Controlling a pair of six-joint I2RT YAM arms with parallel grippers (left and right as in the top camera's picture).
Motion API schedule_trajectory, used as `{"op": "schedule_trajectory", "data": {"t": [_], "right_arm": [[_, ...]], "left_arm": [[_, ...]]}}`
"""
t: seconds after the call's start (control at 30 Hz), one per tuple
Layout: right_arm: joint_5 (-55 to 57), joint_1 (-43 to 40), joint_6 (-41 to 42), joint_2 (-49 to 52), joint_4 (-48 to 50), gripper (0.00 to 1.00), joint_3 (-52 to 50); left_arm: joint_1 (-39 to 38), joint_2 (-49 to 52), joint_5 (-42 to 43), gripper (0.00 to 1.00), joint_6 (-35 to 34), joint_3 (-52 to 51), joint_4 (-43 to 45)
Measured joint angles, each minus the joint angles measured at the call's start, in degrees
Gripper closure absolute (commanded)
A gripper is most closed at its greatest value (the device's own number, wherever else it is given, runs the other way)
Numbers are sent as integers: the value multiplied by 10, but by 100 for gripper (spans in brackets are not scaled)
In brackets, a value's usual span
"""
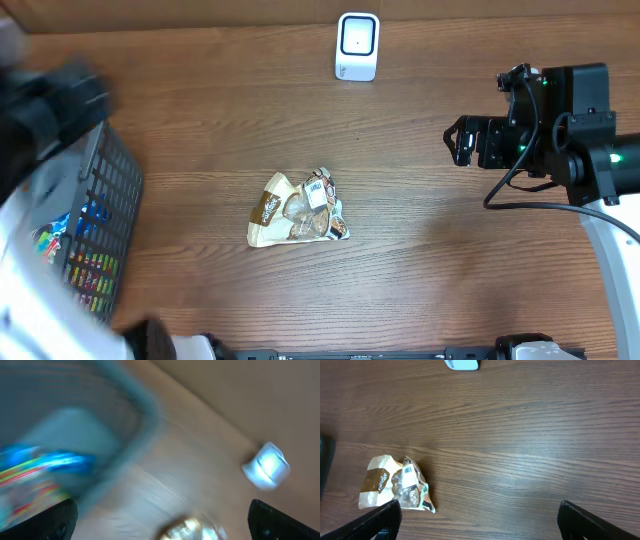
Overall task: Scan the item barcode
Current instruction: 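Reach the left gripper back into the basket toward the blue Oreo pack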
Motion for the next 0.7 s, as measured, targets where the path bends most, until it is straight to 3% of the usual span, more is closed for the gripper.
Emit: {"op": "schedule_trajectory", "data": {"t": [0.13,0.23,0.47,0.7], "right_arm": [[0,0,0,0,0,0,0],[-2,0,0,0,2,0,0],[-3,0,0,0,0,0,0],[-9,0,0,0,1,0,0]], "left_arm": [[150,-49,-10,0,-13,-65,1],[208,-33,-13,2,-27,-142,48],[226,54,-30,4,-67,-341,202],[215,99,-41,5,-100,-463,313]]}}
